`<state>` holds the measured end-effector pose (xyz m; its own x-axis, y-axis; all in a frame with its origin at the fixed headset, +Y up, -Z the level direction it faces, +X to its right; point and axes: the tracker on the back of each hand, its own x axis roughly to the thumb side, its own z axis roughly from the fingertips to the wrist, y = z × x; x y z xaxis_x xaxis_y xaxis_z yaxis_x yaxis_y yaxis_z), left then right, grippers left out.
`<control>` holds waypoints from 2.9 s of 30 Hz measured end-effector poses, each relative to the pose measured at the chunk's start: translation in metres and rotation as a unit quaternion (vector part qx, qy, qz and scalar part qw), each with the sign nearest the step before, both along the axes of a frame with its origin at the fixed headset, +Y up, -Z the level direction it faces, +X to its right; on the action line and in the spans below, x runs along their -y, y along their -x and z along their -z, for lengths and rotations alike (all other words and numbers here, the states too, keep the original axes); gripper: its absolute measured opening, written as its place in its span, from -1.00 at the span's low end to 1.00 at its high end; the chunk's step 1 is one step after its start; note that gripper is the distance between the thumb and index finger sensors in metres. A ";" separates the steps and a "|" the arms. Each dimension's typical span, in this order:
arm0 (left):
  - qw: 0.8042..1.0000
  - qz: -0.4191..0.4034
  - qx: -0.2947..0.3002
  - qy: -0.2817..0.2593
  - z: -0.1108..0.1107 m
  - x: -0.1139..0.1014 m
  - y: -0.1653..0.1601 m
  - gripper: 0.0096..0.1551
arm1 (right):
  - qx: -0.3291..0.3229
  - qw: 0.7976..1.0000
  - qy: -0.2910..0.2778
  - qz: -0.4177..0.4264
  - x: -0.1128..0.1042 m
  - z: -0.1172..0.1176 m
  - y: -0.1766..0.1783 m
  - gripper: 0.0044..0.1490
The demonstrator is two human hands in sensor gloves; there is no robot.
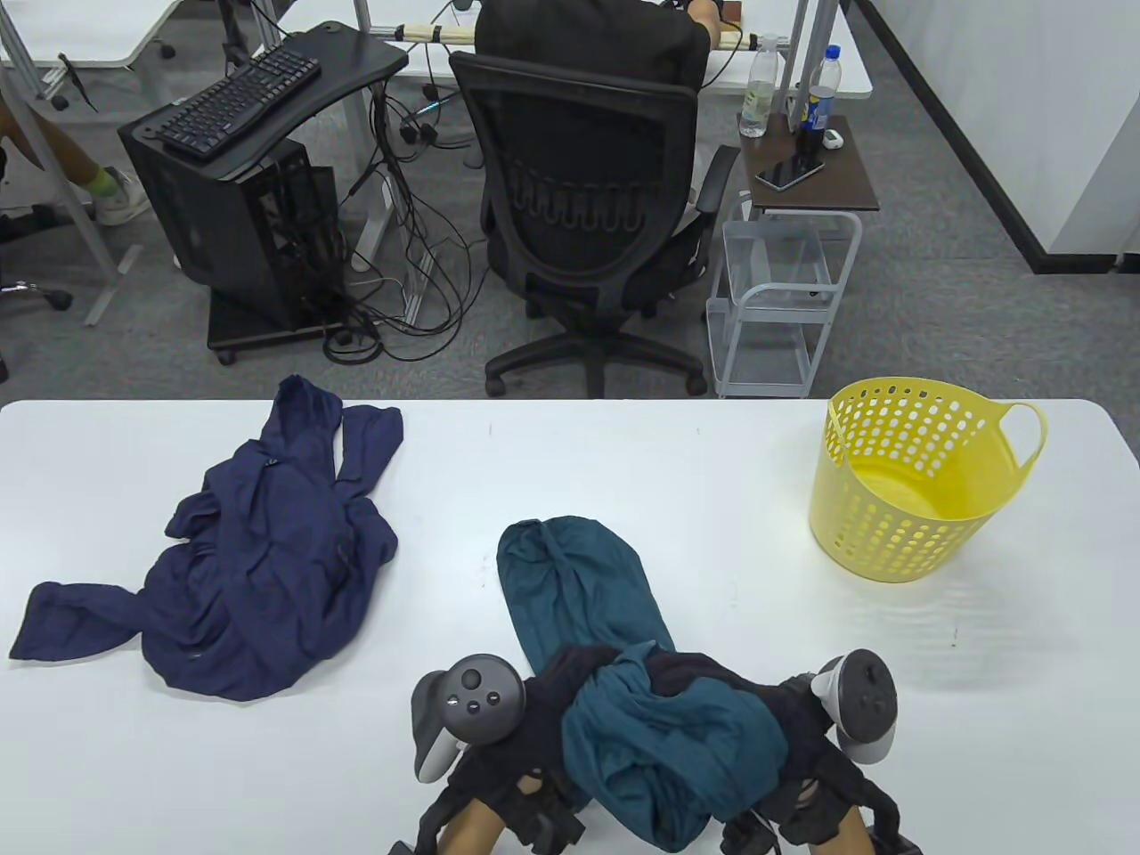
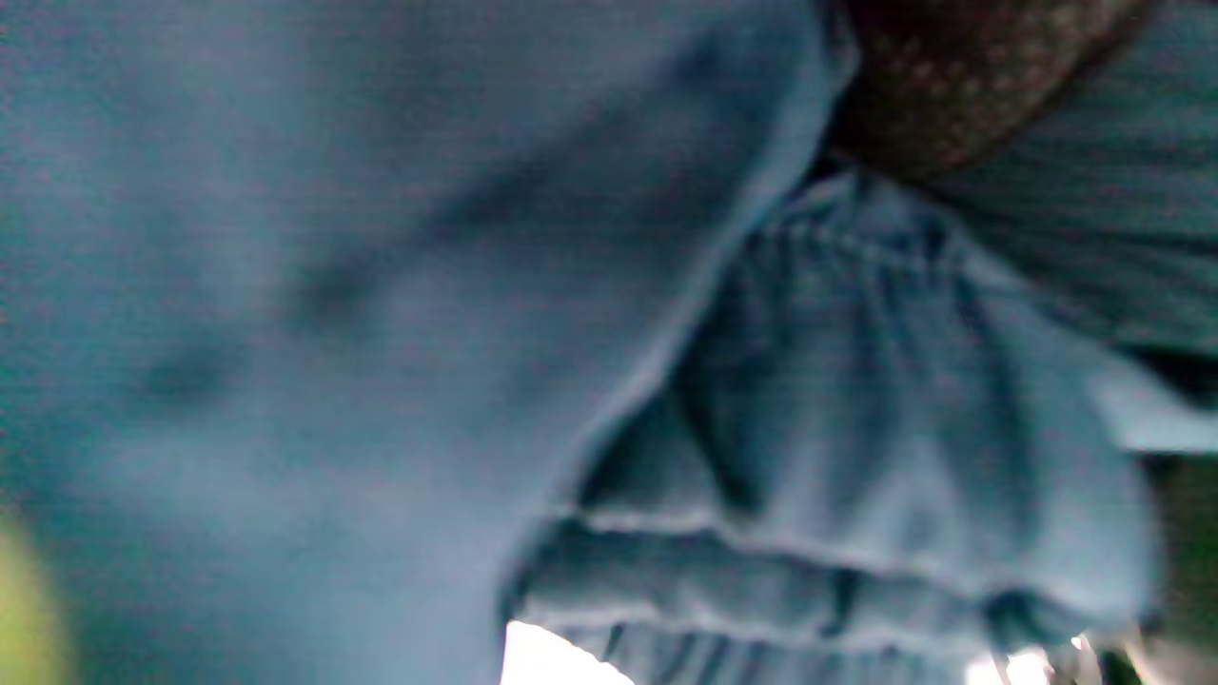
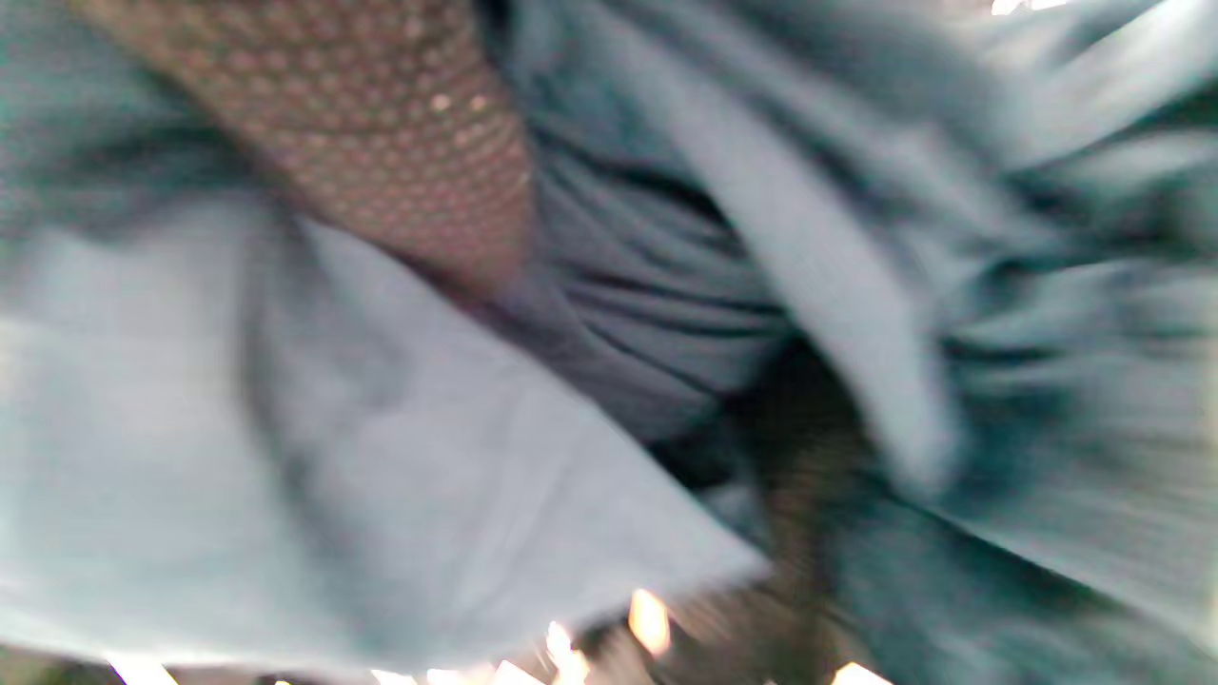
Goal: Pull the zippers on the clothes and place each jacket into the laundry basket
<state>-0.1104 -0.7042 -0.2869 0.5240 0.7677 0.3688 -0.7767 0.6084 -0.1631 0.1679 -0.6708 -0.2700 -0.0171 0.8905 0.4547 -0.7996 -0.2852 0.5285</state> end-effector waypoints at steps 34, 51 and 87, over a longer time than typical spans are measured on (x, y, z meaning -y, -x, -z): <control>0.979 0.051 -0.041 -0.195 -0.029 -0.021 -0.012 -0.07 | 0.115 0.983 0.025 -0.142 0.046 0.018 0.032 0.02; 0.954 0.026 0.257 0.155 0.010 0.028 -0.006 0.28 | -0.044 0.996 0.035 0.073 0.010 0.011 -0.009 -0.20; 0.789 -0.433 0.234 0.367 0.006 0.058 -0.013 -0.05 | 0.200 0.903 -0.116 -0.362 0.038 0.008 0.039 0.68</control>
